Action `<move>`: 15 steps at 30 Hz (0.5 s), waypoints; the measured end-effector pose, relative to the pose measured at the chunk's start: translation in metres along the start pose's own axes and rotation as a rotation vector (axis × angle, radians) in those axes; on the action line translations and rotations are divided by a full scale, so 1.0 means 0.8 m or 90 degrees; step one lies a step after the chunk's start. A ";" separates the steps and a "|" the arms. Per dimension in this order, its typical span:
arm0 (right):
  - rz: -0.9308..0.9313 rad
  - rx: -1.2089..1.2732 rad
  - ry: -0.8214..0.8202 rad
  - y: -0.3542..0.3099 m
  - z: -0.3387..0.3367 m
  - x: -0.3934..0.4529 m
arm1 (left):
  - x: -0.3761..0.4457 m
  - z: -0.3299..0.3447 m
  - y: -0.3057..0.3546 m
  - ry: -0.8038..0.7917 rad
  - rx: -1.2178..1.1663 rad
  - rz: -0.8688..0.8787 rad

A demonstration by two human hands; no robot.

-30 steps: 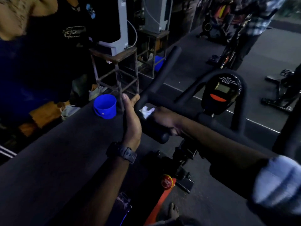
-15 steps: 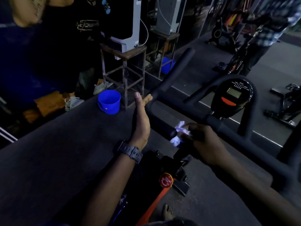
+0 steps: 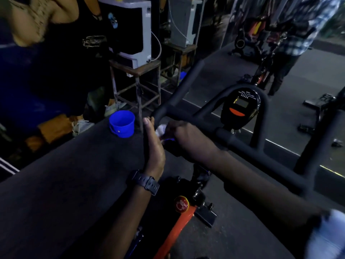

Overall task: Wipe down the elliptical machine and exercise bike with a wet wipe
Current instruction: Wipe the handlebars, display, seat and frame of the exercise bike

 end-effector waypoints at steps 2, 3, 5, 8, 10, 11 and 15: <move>-0.077 -0.073 -0.053 -0.010 0.017 -0.014 | -0.008 -0.003 0.005 0.003 0.018 0.007; -0.080 -0.059 -0.054 -0.007 0.012 -0.023 | -0.013 -0.002 0.007 -0.001 0.024 0.008; -0.078 0.011 0.014 -0.004 -0.015 -0.022 | -0.022 -0.001 0.010 0.000 0.021 0.013; -0.056 0.056 0.012 -0.004 -0.013 -0.004 | -0.044 0.006 0.020 0.032 0.049 0.047; -0.111 -0.008 -0.024 -0.011 0.000 -0.010 | -0.051 0.001 0.011 0.084 0.086 0.038; -0.122 -0.009 -0.041 -0.007 0.002 -0.017 | -0.055 -0.003 0.008 0.099 0.074 0.041; -0.015 0.017 -0.004 0.028 -0.017 -0.018 | -0.066 -0.007 0.004 0.149 0.114 0.028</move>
Point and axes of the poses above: each hand's wrist, its own x-axis towards the middle knuckle, its own z-axis out of the palm, y = z × x, the point moved 9 cm from there along x, towards the middle knuckle, and after that the axes turned 6 degrees about -y, right-handed, at the moved point
